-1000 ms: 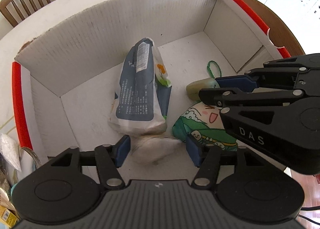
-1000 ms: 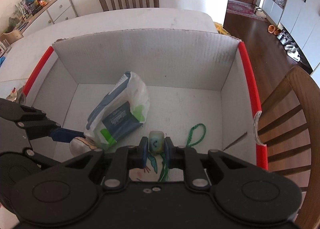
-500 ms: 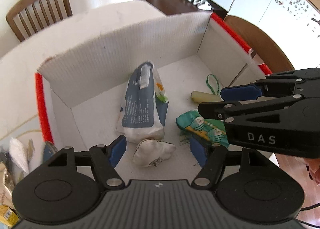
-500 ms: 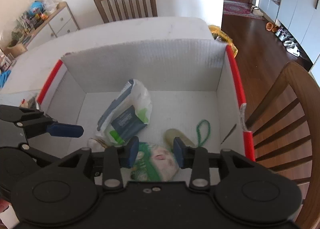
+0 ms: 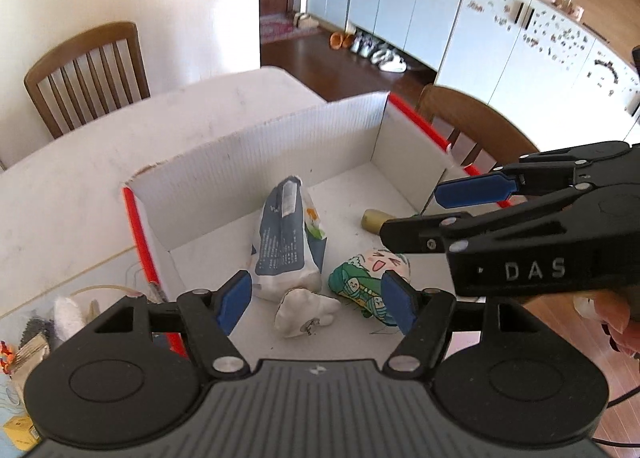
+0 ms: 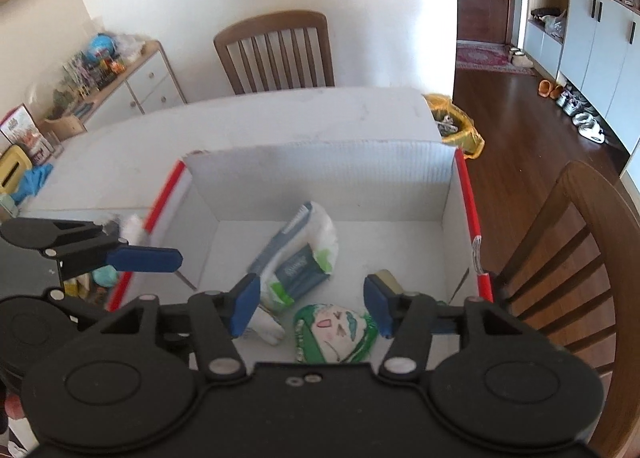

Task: Organize objects
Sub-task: 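Withdraw both tools from the shoebox toward the remaining items on the table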

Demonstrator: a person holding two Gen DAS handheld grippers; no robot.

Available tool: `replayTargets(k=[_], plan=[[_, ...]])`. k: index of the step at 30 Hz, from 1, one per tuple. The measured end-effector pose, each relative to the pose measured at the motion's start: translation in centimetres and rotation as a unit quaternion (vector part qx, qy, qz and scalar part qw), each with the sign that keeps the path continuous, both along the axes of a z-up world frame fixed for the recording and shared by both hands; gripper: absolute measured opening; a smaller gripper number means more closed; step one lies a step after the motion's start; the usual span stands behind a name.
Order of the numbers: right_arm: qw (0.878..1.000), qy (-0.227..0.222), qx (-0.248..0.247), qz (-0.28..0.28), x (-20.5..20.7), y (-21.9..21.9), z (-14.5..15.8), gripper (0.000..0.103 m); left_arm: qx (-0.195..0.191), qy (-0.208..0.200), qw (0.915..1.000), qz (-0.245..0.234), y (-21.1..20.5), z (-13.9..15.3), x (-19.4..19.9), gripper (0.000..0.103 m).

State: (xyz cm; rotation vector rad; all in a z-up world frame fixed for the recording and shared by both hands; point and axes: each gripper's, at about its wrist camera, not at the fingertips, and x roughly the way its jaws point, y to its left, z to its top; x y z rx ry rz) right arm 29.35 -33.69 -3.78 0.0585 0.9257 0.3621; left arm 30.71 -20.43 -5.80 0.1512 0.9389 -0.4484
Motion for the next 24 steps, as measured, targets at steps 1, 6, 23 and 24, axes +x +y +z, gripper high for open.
replayTargets(k=[1,6,23,24], plan=[[1.0,-0.003,0.004,-0.002,-0.2,0.1,0.3,0.059,-0.003,-0.006,1.0,0.0,0.3,0.4,-0.4,0.075],[1.0,-0.017,0.015,-0.005,-1.4,0.4,1.5,0.064,-0.013,-0.028,0.9995,-0.001,1.9,1.9,-2.1,0.077],[0.997,-0.082,0.009,-0.004,-6.1,4.3,3.9,0.095,-0.042,-0.078,0.9955,0.033,9.4,3.9,-6.2,0.098],[0.996,-0.088,0.009,-0.003,-6.4,4.7,4.0,0.095,-0.043,-0.079,0.9953,0.035,10.0,4.0,-6.4,0.098]])
